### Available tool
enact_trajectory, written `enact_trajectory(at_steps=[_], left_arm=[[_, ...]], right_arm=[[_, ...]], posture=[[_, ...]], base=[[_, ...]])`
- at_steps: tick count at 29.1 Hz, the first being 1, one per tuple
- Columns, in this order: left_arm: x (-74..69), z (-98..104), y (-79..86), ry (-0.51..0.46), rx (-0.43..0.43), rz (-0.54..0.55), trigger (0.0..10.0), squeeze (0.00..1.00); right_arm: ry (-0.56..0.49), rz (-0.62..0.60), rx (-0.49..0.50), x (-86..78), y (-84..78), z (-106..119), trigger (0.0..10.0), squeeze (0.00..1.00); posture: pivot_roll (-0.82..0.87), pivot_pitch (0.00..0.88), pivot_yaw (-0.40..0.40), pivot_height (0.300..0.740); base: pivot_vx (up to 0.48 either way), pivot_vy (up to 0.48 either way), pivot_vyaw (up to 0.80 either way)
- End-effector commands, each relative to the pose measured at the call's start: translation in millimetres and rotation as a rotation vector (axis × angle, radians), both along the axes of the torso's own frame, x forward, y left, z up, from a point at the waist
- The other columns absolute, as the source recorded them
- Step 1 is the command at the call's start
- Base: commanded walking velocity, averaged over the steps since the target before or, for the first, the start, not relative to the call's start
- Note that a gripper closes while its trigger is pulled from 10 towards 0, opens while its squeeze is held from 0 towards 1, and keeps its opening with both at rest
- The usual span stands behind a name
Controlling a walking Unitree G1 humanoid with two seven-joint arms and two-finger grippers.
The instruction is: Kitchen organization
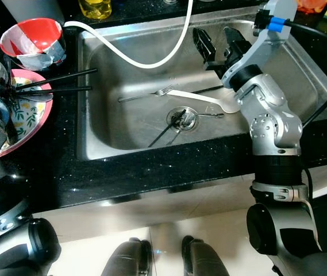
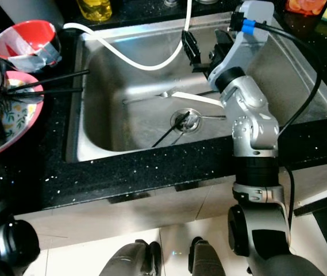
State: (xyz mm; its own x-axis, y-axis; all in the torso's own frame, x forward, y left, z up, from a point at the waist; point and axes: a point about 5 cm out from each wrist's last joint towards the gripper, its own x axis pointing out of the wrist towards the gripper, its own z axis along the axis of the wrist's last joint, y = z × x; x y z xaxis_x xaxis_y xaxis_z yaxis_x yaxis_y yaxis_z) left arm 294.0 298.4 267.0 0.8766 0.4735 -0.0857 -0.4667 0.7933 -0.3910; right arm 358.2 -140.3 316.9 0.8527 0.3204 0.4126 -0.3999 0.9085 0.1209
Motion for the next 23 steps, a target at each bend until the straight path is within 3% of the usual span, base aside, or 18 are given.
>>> enact_trajectory(at_steps=[1,4,5,6,7,9,16,20,23], left_arm=[[0.3,-16.8,-2.7,0.060,-0.072,-0.030,10.0,0.00],[0.8,-35.5,-12.8,0.170,-0.083,-0.102,10.0,0.00],[-0.5,-41.1,-13.5,0.207,-0.084,-0.099,8.5,0.00],[-3.4,-48.5,-12.7,0.249,-0.083,-0.087,3.5,0.00],[-3.4,-48.5,-12.7,0.249,-0.083,-0.087,3.5,0.00],[-7.5,-57.6,-11.2,0.301,-0.074,-0.077,0.0,0.00],[-16.6,-69.2,-7.4,0.382,-0.026,-0.070,0.0,0.00],[-17.4,-67.0,-5.7,0.371,-0.022,-0.056,0.0,0.00],[-14.3,-54.4,-3.9,0.304,0.007,-0.044,0.0,0.00]], right_arm=[[0.006,0.012,0.011,0.3,1.3,-2.2,10.0,0.00],[0.004,0.017,0.012,0.9,2.9,-1.2,10.0,0.00],[0.003,0.018,0.013,1.0,3.3,-0.8,10.0,0.00],[0.004,0.018,0.013,1.1,3.3,-0.7,10.0,0.00],[0.004,0.018,0.013,1.1,3.3,-0.7,10.0,0.00],[0.005,0.018,0.014,1.2,3.1,-0.9,10.0,0.00],[0.009,0.016,0.016,1.6,2.5,-2.3,10.0,0.00],[0.009,0.017,0.017,1.9,2.5,-2.2,10.0,0.00],[0.009,0.018,0.018,2.3,2.8,-1.8,10.0,0.00]], posture=[[0.12,0.163,0.086,0.740],[0.12,0.165,0.086,0.740],[0.12,0.172,0.089,0.740],[0.12,0.174,0.090,0.740],[0.12,0.174,0.090,0.740],[0.12,0.177,0.090,0.740],[0.12,0.178,0.090,0.740],[0.12,0.178,0.089,0.740],[0.12,0.177,0.085,0.740]], base=[[0.000,0.000,0.00],[0.000,0.000,0.00],[0.000,0.000,0.00],[0.000,0.000,0.00],[0.000,0.000,0.00],[0.000,0.000,0.00],[0.000,0.000,0.00],[0.000,0.000,0.00],[0.000,0.000,0.00]])
